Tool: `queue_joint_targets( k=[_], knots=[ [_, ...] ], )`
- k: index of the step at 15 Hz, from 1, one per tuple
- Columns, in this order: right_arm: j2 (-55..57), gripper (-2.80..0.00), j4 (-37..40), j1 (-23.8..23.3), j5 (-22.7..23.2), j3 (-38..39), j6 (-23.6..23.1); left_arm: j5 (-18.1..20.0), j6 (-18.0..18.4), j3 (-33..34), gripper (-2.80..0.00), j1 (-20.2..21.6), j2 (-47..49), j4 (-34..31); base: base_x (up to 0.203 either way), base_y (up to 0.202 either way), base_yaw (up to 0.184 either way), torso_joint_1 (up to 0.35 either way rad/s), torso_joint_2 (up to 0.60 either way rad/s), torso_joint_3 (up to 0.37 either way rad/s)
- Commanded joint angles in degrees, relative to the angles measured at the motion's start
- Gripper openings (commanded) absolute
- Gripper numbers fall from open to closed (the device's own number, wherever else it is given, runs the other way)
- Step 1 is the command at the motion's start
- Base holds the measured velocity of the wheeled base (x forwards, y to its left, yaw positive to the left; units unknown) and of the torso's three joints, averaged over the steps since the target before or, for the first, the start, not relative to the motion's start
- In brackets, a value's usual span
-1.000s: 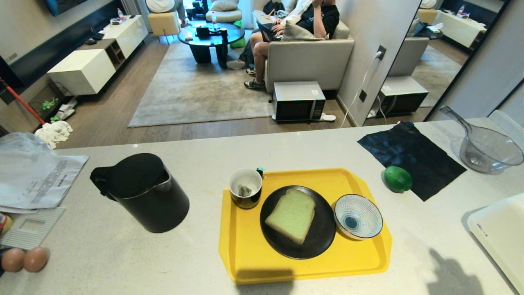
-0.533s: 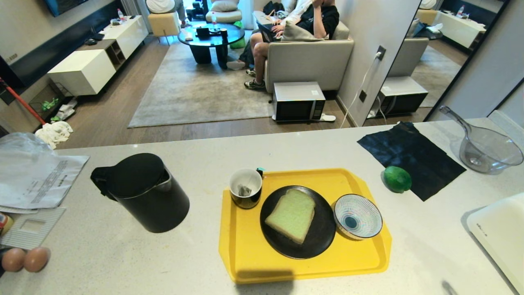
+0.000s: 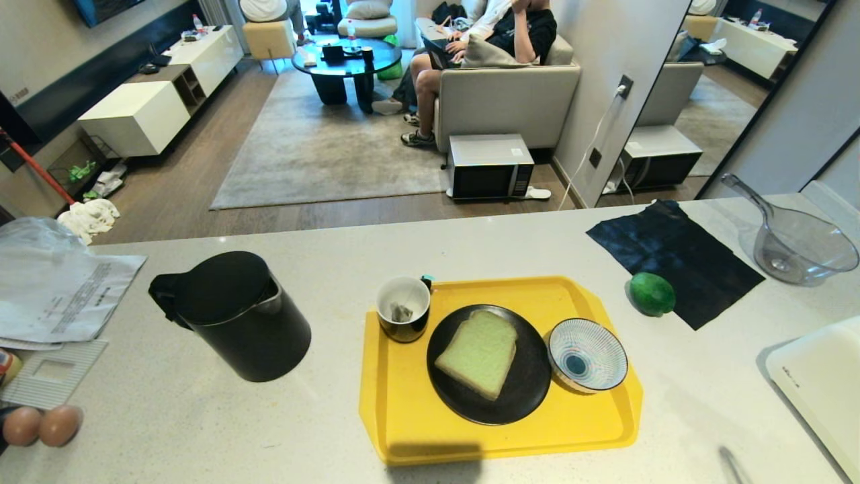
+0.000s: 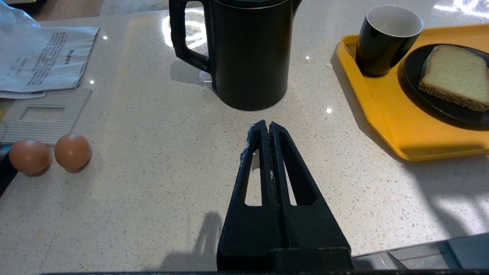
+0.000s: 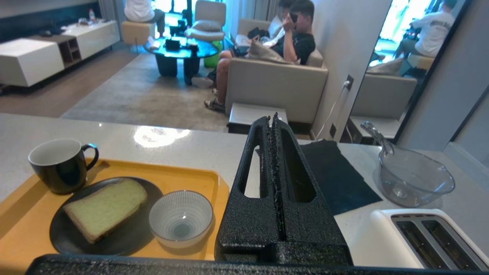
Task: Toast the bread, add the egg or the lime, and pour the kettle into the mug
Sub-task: Pick up the egg
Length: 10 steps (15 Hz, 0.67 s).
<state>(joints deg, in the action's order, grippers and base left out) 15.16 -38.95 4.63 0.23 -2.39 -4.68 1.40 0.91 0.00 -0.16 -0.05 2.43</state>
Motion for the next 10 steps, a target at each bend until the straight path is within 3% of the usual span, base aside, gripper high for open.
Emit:
queue_joint_targets(
  k=[1, 4, 8, 10],
  knots=[
    [0.1, -2.80, -1.5, -0.1, -0.2, 2.4, 0.0, 0.0, 0.1, 1.0, -2.80, 0.0, 0.0, 0.0, 0.000, 0.000, 0.000, 0.000, 0.00, 0.000],
    [0.5, -2.80, -0.7, 3.5, -1.3, 2.4, -0.9, 0.0, 0.1, 1.0, -2.80, 0.0, 0.0, 0.0, 0.000, 0.000, 0.000, 0.000, 0.00, 0.000],
    [0.6, -2.80, -1.6, 4.9, -2.3, 2.4, -1.3, 0.0, 0.0, 1.0, -2.80, 0.1, 0.0, 0.0, 0.000, 0.000, 0.000, 0.000, 0.00, 0.000],
    [0.5, -2.80, 1.1, 4.2, -5.3, 2.4, -0.9, 0.0, 0.0, 1.0, -2.80, 0.0, 0.0, 0.0, 0.000, 0.000, 0.000, 0.000, 0.00, 0.000]
  ],
)
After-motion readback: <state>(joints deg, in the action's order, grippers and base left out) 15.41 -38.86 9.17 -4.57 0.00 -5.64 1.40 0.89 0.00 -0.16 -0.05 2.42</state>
